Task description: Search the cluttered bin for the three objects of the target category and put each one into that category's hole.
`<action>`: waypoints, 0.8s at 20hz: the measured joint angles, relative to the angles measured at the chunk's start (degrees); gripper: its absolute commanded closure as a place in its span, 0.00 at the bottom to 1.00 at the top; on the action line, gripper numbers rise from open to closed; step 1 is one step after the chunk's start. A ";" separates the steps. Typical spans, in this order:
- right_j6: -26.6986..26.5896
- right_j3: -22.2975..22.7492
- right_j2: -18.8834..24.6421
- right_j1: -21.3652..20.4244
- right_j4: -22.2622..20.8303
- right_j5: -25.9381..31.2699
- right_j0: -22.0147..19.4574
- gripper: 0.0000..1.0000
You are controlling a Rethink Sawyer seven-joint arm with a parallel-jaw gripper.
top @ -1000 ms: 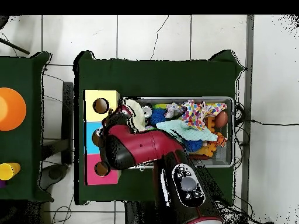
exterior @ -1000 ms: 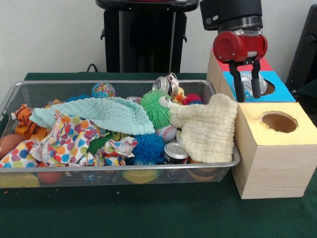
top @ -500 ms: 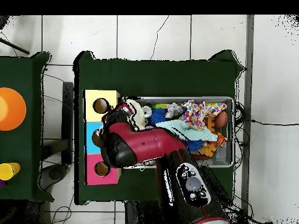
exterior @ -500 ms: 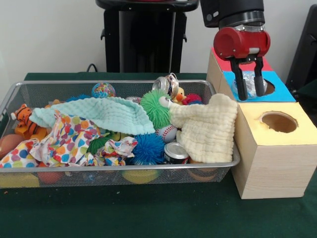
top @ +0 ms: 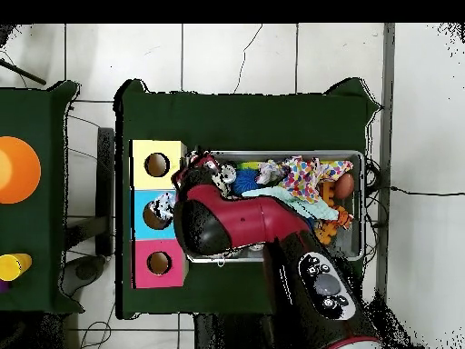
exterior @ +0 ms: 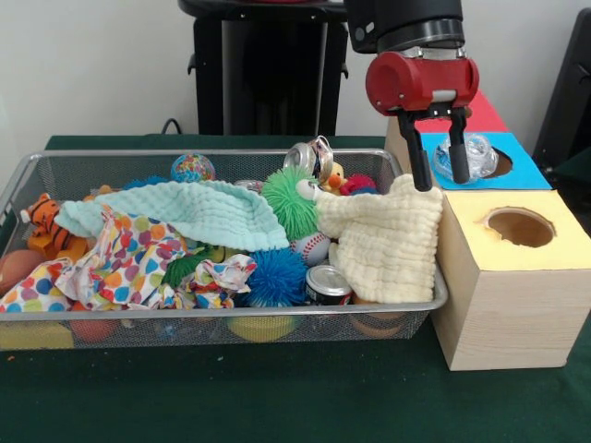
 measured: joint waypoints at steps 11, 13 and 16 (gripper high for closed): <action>0.00 0.02 0.35 0.25 -0.16 0.01 0.67 0.00; 0.00 0.02 0.36 0.60 -0.16 0.01 1.21 0.00; 0.00 0.02 0.41 1.53 -0.19 0.01 1.60 0.00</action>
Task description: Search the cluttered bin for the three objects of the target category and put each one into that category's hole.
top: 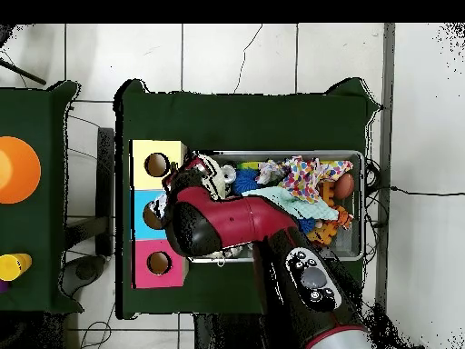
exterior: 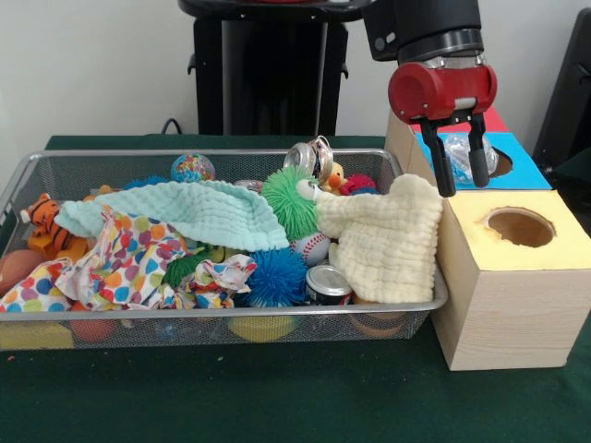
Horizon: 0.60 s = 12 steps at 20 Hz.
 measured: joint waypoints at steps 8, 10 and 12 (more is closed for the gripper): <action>0.00 -0.01 0.10 2.62 0.00 -0.01 -0.07 0.00; 0.00 -0.02 0.14 3.12 0.01 -0.01 -0.11 0.00; 0.00 -0.02 0.13 3.40 0.01 -0.01 -0.11 0.00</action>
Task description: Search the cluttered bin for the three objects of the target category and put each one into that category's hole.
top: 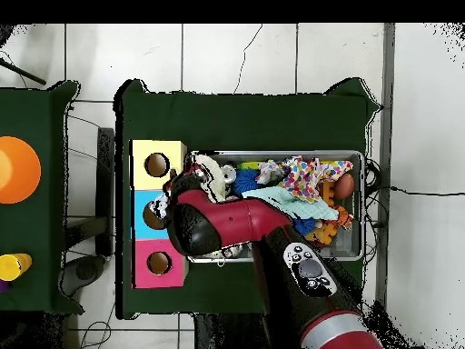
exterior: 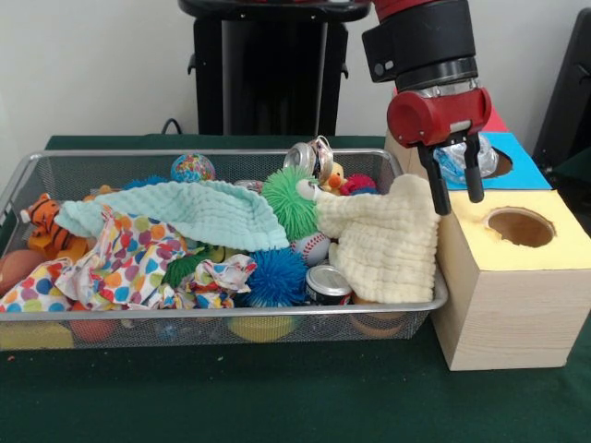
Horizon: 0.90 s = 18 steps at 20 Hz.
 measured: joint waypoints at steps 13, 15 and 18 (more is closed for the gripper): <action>0.00 0.00 0.01 0.62 0.00 0.00 0.19 0.00; 0.00 0.00 0.00 0.48 0.00 0.00 0.19 0.00; 0.00 0.00 0.00 0.26 0.00 0.00 0.19 0.00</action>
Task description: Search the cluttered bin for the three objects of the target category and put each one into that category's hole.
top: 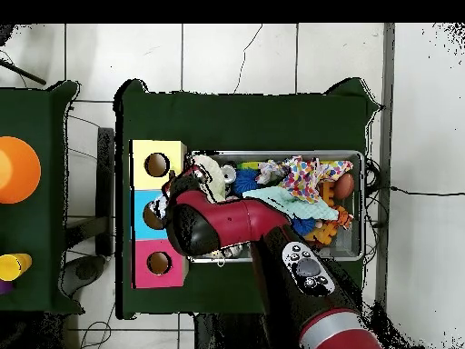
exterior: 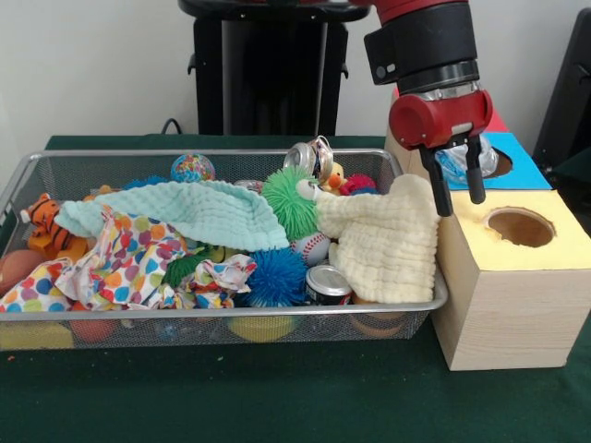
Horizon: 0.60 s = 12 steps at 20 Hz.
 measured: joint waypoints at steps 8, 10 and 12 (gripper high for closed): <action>0.00 0.03 0.00 -0.37 0.00 0.00 0.00 0.00; 0.00 0.05 0.03 -0.37 0.00 0.00 -0.04 0.00; 0.00 0.13 0.12 -0.38 0.00 0.00 -0.18 0.00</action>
